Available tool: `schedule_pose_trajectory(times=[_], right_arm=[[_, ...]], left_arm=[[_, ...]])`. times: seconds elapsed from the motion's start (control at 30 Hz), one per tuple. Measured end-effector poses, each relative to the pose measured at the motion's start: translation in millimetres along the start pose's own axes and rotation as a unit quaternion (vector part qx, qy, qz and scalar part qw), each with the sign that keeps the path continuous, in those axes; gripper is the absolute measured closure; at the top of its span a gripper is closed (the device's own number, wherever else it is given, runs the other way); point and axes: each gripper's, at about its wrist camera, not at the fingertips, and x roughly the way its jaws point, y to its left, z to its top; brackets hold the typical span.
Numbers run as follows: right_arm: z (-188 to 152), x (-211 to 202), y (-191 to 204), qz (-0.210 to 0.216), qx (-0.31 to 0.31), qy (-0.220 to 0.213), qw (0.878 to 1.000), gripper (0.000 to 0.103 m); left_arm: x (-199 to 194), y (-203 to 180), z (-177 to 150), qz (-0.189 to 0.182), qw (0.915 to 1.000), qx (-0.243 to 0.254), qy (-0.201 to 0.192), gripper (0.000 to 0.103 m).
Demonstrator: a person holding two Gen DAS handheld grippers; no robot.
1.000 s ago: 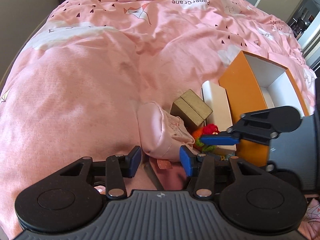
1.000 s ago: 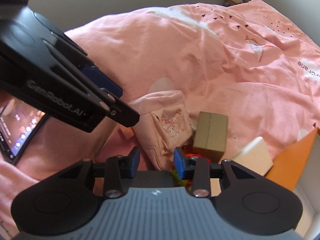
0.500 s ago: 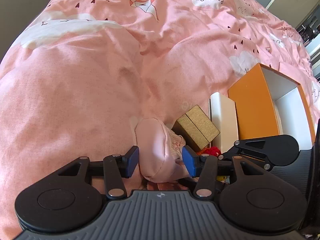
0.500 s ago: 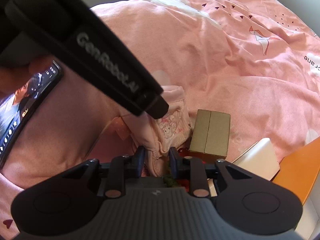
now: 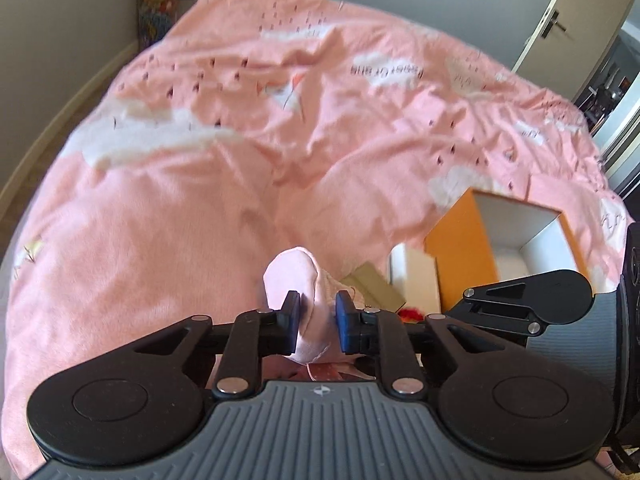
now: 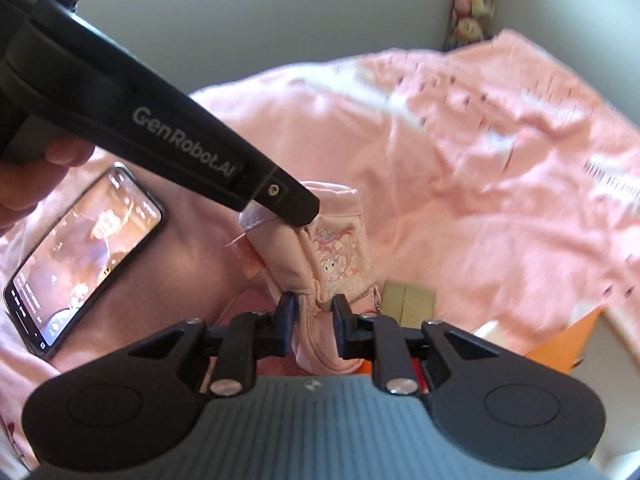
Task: Organize objects
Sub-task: 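Lift the pink pouch bag with the right gripper toward the box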
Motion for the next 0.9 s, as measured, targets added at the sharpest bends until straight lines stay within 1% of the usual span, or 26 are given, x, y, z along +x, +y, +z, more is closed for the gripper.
schedule_pose_trajectory(times=[0.07,0.17,0.23,0.3,0.33,0.4,0.47,0.57,0.67,0.73,0.77,0.8,0.87,0.9], right_arm=[[1.2,-12.1,-2.0,-0.029,-0.019,-0.009,0.999,0.081],[-3.6,-23.6,-12.3,-0.043,-0.022,-0.006,0.999,0.079],[-10.4,-18.1,-19.2,-0.057,-0.022,0.014,0.998,0.077],[-21.8,-7.1,-27.6,-0.077,-0.02,0.038,0.996,0.075],[-22.6,1.8,-34.5,-0.079,-0.011,0.054,0.995,0.073],[-28.8,8.5,-42.4,-0.068,0.017,0.078,0.994,0.073],[-40.3,7.5,-39.1,-0.061,0.032,0.093,0.993,0.073],[-53.3,5.6,-27.3,-0.083,0.003,0.112,0.99,0.073],[-58.5,3.7,-19.4,-0.1,-0.035,0.123,0.987,0.073],[-57.3,1.3,-18.1,-0.112,-0.049,0.129,0.984,0.072],[-58.5,-3.6,-18.8,-0.115,-0.047,0.131,0.984,0.072],[-57.9,-10.6,-20.2,-0.11,-0.04,0.127,0.985,0.071],[-54.4,-22.7,-26.7,-0.095,-0.013,0.116,0.989,0.068],[-51.6,-28.1,-30.2,-0.092,0.004,0.11,0.99,0.067]], left_arm=[[-8.4,-7.3,1.8,-0.013,0.9997,-0.002,-0.019,0.084],[-8.2,-19.1,0.6,-0.022,0.9993,-0.006,-0.031,0.084],[5.2,-24.7,-6.1,-0.031,0.9991,-0.023,-0.019,0.085],[22.0,-28.4,-18.4,-0.04,0.9982,-0.043,-0.01,0.091],[30.2,-30.1,-25.1,-0.043,0.9977,-0.052,-0.005,0.091],[41.8,-33.7,-37.4,-0.044,0.997,-0.063,0.002,0.091],[47.0,-35.4,-47.1,-0.045,0.9965,-0.07,0.006,0.092],[52.5,-35.3,-56.4,-0.064,0.9941,-0.082,0.032,0.092],[53.9,-33.6,-61.9,-0.08,0.9912,-0.093,0.051,0.092],[55.4,-28.8,-64.4,-0.102,0.9853,-0.118,0.07,0.092],[55.6,-26.5,-65.6,-0.108,0.9828,-0.128,0.077,0.092],[54.5,-25.2,-68.0,-0.108,0.9812,-0.14,0.078,0.092],[49.5,-28.9,-72.4,-0.096,0.9833,-0.139,0.069,0.092],[47.1,-32.8,-74.7,-0.097,0.984,-0.135,0.065,0.092]])
